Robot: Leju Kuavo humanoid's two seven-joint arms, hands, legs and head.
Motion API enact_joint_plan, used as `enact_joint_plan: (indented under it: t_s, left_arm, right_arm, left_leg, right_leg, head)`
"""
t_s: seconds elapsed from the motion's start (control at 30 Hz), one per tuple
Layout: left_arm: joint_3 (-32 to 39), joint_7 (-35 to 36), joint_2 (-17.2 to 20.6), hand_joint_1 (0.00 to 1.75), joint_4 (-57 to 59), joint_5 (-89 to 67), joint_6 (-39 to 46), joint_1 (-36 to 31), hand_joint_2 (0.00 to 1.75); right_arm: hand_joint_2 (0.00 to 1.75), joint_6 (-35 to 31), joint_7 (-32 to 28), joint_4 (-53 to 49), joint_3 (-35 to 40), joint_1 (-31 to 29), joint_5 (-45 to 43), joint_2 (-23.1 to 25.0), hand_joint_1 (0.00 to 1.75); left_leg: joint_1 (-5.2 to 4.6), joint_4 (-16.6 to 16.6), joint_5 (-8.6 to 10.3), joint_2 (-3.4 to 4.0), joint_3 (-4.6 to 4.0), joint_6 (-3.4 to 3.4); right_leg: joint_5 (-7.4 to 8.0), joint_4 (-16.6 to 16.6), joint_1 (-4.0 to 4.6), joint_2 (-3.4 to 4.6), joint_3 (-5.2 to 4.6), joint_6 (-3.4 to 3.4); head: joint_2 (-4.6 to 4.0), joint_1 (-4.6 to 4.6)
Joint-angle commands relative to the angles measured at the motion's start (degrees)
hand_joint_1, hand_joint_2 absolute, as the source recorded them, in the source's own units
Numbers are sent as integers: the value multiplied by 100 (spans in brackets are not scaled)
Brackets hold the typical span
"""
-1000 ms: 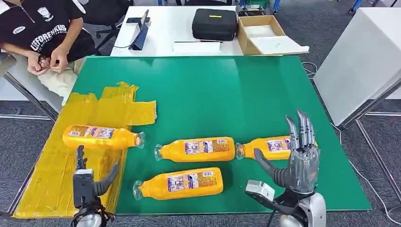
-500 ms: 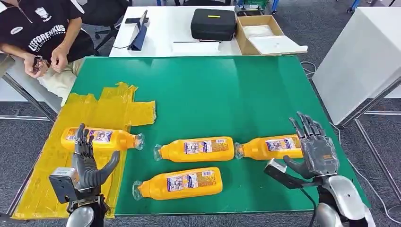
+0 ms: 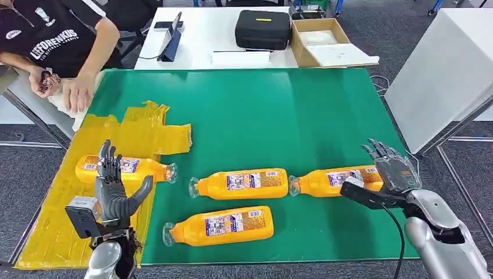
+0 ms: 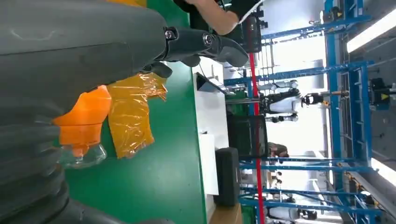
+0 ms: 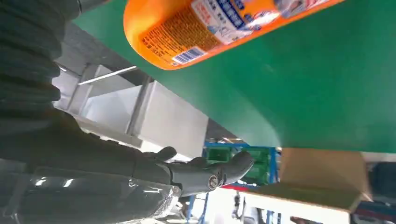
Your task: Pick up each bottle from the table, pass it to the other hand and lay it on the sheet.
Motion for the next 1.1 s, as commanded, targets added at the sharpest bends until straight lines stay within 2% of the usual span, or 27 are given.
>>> enact_joint_plan:
  t_s: [0.03,0.17,0.5,0.83,0.97,1.0,1.03,1.1]
  left_arm:
    - [-116,9,133,0,371,38,33,-182,175]
    - [-118,9,129,0,375,38,33,-196,175]
    - [-116,12,114,0,565,40,30,-367,175]
    - [-109,45,117,0,626,92,83,-425,175]
    - [-101,51,130,0,608,152,134,-372,175]
    - [-107,50,137,0,630,167,142,-373,175]
    - [-113,48,145,0,640,178,151,-371,175]
    - [-113,46,154,0,660,187,158,-379,175]
  right_arm:
    - [175,-216,-14,1977,921,-1150,160,675,0]
    - [175,-228,-10,2007,940,-1146,164,700,0]
    - [175,-133,-110,3189,1404,-1668,211,1151,0]
    - [175,47,-123,3873,1810,-2110,82,1184,0]
    - [175,361,-29,4207,2024,-2293,24,1160,0]
    - [175,486,-25,4292,2102,-2330,31,1136,7]
    - [175,534,-49,4327,2156,-2344,36,1112,134]
    - [175,597,-55,4370,2172,-2350,13,1092,134]
  left_leg:
    - [10,-9,-5,28,29,-24]
    - [6,-5,-2,11,18,-17]
    - [6,-6,-2,13,20,-19]
    - [6,-2,-5,12,25,-27]
    - [5,-3,-2,13,25,-25]
    - [8,-3,-4,14,29,-31]
    - [4,-5,0,5,22,-19]
    - [5,-4,0,0,29,-19]
  right_leg:
    - [6,-15,9,23,23,-15]
    - [3,-8,6,9,13,-10]
    - [2,-8,5,11,16,-12]
    - [-1,-6,6,8,20,-16]
    - [1,-5,5,6,19,-15]
    - [0,-8,9,5,24,-18]
    - [0,-7,4,-2,18,-12]
    - [-1,-8,6,-5,25,-12]
  head:
    - [0,0]
    - [0,2]
    - [2,0]
    - [0,-2]
    - [0,2]
    - [0,2]
    - [0,0]
    - [0,0]
